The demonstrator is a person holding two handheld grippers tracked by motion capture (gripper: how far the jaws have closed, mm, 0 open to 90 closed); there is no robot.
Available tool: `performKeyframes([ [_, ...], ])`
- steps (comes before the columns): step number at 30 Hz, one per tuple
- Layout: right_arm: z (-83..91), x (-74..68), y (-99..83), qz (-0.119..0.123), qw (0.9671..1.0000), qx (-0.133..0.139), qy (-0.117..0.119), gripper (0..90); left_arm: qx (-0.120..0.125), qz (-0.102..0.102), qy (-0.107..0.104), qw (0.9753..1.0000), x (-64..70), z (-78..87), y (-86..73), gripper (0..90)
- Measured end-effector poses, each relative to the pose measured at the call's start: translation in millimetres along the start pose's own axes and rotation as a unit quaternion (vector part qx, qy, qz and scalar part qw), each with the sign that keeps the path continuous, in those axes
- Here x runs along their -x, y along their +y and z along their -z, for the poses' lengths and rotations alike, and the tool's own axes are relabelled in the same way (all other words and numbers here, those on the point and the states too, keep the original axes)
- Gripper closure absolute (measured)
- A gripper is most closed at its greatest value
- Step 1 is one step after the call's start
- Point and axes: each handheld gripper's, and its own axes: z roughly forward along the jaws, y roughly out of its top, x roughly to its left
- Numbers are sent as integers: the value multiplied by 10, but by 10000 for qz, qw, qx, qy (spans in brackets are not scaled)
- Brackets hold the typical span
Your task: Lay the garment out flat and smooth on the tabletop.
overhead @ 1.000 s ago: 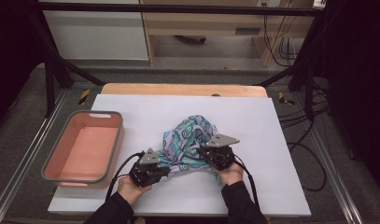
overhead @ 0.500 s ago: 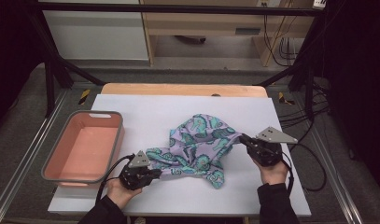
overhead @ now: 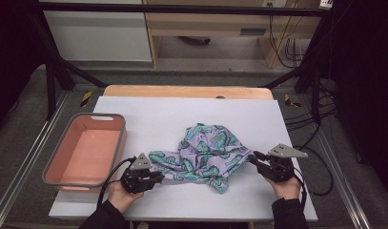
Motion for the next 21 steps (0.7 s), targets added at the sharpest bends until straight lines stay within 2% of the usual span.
performKeyframes([
  [2, 1, -81, 71, -34, 9998, 194, 99, 526, 161, 32, 72, 9998, -55, 18, 59, 534],
  [4, -48, -180, 138, -21, 9993, 231, 289, 439, 312, 24, 264, 9992, -124, -4, 123, 363],
  [5, -90, -237, 166, 15, 9990, 233, 378, 411, 289, 85, 255, 9992, -169, -37, 154, 292],
  [6, -144, -298, 188, 61, 9988, 215, 438, 386, 289, 85, 255, 9992, -169, -37, 154, 244],
  [7, -207, -356, 207, 128, 9985, 163, 514, 361, 144, 125, 381, 9991, -251, -125, 203, 225],
  [8, -207, -356, 207, 128, 9985, 163, 514, 361, 144, 125, 381, 9991, -251, -125, 203, 218],
  [9, -276, -416, 219, 162, 9982, 98, 562, 341, 34, 141, 489, 9987, -291, -177, 218, 218],
  [10, -424, -515, 220, 256, 9975, -50, 662, 336, -152, 284, 469, 9984, -374, -279, 230, 212],
  [12, -570, -593, 205, 312, 9966, -202, 734, 337, -199, 390, 466, 9980, -432, -362, 222, 217],
  [14, -635, -625, 200, 355, 9962, -282, 739, 343, -198, 389, 485, 9979, -447, -390, 216, 255],
  [15, -690, -653, 200, 405, 9959, -343, 733, 352, -204, 394, 417, 9981, -453, -408, 208, 255],
  [16, -780, -696, 211, 482, 9958, -352, 691, 387, -195, 343, 423, 9983, -444, -427, 192, 336],
  [18, -870, -718, 226, 489, 9955, -401, 702, 452, -237, 264, 514, 9980, -428, -437, 181, 452],
  [20, -960, -730, 227, 551, 9943, -523, 749, 564, -249, 262, 488, 9982, -418, -441, 170, 557],
  [21, -960, -730, 227, 551, 9943, -523, 749, 564, -249, 262, 488, 9982, -418, -441, 170, 622],
])
